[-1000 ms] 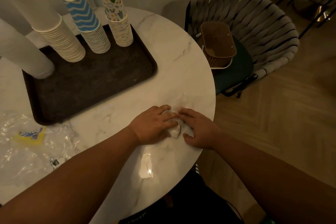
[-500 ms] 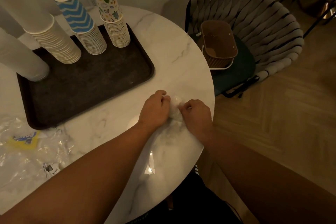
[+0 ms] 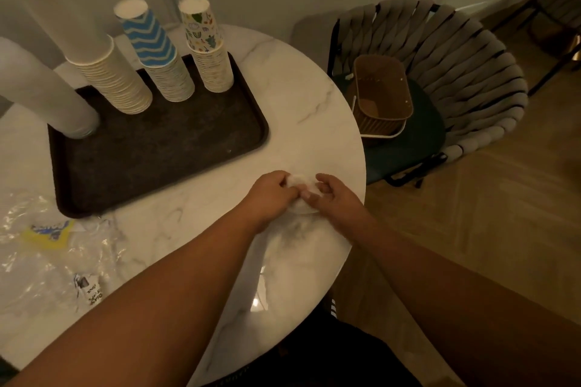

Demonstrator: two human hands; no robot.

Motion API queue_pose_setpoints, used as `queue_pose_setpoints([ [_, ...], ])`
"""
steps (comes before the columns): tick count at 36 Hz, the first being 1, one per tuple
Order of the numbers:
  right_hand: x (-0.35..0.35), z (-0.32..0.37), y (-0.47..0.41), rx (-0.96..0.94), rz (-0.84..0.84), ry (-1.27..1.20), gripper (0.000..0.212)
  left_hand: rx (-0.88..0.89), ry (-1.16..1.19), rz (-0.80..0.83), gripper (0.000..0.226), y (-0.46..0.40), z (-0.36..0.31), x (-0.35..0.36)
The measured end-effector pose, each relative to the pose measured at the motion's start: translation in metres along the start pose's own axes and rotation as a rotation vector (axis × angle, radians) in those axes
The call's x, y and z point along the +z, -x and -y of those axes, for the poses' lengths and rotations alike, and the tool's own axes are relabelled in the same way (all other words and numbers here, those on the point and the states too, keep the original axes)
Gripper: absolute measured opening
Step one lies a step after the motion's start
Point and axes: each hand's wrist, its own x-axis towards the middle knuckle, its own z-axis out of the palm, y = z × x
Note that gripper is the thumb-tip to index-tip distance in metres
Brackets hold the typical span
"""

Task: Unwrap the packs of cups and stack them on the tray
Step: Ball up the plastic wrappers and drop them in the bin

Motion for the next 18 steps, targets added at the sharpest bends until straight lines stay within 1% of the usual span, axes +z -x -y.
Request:
queue_pose_setpoints([
  [1,0.0,0.005,0.001,-0.009,0.027,-0.029,0.054,-0.027,0.122,-0.006,0.017,0.005,-0.002,-0.002],
  [3,0.0,0.017,0.003,-0.05,0.072,-0.075,0.04,-0.087,0.299,-0.012,0.019,0.014,-0.007,-0.007],
  [5,0.001,0.034,0.003,-0.099,0.112,-0.101,0.027,-0.122,0.387,-0.035,0.021,0.021,-0.011,-0.014],
  [8,0.005,0.057,0.0,-0.177,0.157,-0.036,0.014,-0.11,0.444,-0.1,0.031,0.037,-0.013,-0.033],
  [10,0.012,0.069,-0.005,-0.224,0.199,0.012,0.017,-0.077,0.48,-0.132,0.039,0.048,-0.011,-0.049],
  [11,0.017,0.075,-0.007,-0.243,0.221,0.04,0.02,-0.061,0.488,-0.143,0.039,0.054,-0.01,-0.056],
  [15,0.047,0.103,-0.008,-0.324,0.333,0.082,0.023,-0.019,0.453,-0.269,0.028,0.077,-0.002,-0.083],
  [18,0.076,0.123,-0.004,-0.367,0.395,0.121,0.023,-0.023,0.469,-0.372,0.028,0.094,0.009,-0.107],
])
